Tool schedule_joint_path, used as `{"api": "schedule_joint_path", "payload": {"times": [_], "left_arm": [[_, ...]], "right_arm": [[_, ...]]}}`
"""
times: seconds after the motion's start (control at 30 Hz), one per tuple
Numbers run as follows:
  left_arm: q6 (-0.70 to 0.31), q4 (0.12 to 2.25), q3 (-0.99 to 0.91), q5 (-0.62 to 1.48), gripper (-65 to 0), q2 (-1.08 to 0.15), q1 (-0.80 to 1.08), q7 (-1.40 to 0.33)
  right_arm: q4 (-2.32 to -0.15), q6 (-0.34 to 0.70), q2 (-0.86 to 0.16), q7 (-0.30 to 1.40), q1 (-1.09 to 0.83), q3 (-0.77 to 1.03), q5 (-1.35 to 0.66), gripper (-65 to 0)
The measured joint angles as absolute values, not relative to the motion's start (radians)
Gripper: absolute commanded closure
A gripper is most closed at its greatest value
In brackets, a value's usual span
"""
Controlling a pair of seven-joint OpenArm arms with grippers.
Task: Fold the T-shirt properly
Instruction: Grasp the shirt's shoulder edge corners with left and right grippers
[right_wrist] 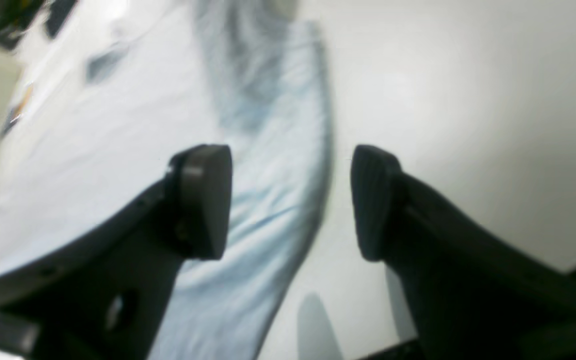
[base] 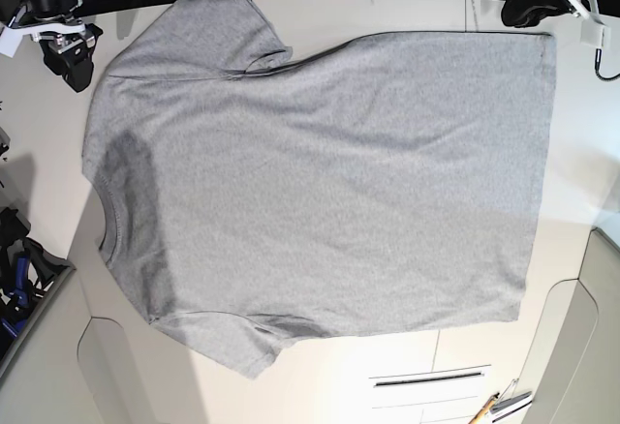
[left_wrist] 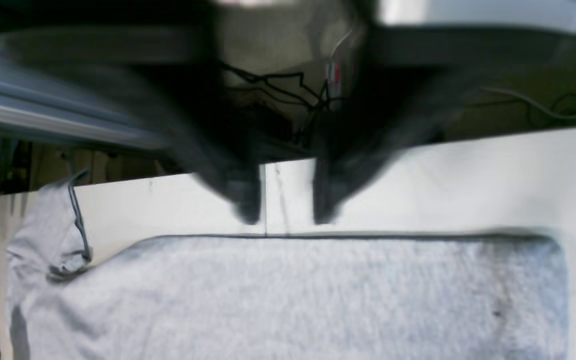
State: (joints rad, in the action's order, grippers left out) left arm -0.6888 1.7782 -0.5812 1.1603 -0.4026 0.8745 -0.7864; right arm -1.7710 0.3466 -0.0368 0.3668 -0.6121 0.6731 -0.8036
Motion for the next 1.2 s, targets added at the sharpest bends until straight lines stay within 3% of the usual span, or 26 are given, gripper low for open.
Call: {"api": "schedule_joint_path", "payload": {"times": [0.3, 0.57, 0.63, 0.73, 0.77, 1.2], "left_arm": [[-0.689, 1.778, -0.581, 1.160, -32.7, -0.402, 0.788, -0.833], [-0.689, 1.778, -0.581, 1.160, -32.7, -0.402, 0.750, -0.834], [-0.689, 1.778, -0.581, 1.159, -32.7, -0.402, 0.751, -0.834], [-0.689, 1.778, -0.582, 1.160, -32.7, -0.402, 0.750, -0.834], [-0.689, 1.778, -0.585, 1.159, -32.7, -0.401, 0.748, -0.834], [-0.667, 1.670, -0.809, 1.047, -33.2, -0.399, 0.668, -0.833]], "right_arm": [[-1.586, 0.364, -0.074, 0.435, -0.504, 0.671, -0.824, -37.3], [-1.538, 0.401, -0.078, 0.408, -0.498, 0.541, -0.856, -37.0], [-1.538, 0.405, -0.078, 0.408, -0.495, 0.519, -0.833, -30.4], [-1.536, 0.396, -0.075, 0.425, -0.493, 0.516, -0.802, -4.9], [-1.534, 0.398, -0.075, 0.425, -0.493, 0.517, -0.779, 0.0], [-1.536, 0.411, -0.075, 0.416, -0.487, 0.519, -0.720, 0.0]]}}
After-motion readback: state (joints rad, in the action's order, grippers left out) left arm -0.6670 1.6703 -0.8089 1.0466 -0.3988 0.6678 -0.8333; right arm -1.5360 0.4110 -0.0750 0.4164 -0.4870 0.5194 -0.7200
